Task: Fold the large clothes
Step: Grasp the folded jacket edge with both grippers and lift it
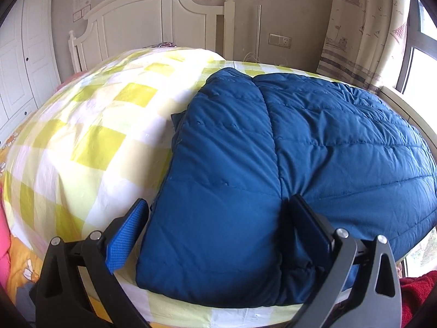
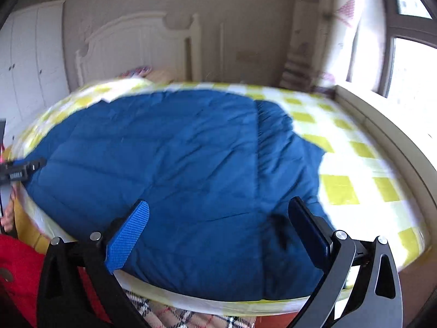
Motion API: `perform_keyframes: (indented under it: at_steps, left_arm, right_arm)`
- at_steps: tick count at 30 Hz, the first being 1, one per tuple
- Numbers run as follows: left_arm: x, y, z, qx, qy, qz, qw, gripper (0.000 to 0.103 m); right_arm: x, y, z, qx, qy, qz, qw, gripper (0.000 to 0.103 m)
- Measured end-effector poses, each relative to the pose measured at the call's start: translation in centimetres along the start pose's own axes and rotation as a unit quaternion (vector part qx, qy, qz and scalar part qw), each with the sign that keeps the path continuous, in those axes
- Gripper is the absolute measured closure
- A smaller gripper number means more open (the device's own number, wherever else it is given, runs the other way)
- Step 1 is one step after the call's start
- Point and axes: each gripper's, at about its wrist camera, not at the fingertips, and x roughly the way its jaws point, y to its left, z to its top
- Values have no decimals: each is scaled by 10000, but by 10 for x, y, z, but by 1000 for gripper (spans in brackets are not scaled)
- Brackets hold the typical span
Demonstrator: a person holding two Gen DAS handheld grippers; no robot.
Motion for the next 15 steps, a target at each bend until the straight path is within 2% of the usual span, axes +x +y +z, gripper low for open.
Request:
perform_keyframes:
  at_steps: [2, 3, 7, 11, 15]
  left_arm:
    - [0, 1, -1, -54, 1, -40, 10000, 2]
    - [0, 1, -1, -55, 1, -49, 10000, 2]
    - [-1, 0, -1, -45, -18, -29, 10000, 2]
    - [-2, 0, -1, -25, -20, -4, 10000, 2]
    - [-4, -5, 4, 183, 30, 133, 9997, 2]
  right_arm:
    - [11, -11, -4, 146, 251, 7, 9996, 5]
    - [17, -15, -10, 151, 357, 143, 9991, 5]
    - [13, -15, -8, 115, 440, 78, 9989, 5]
    - [16, -1, 17, 75, 135, 70, 9999, 5]
    - [31, 21, 42, -252, 42, 129, 9996, 5]
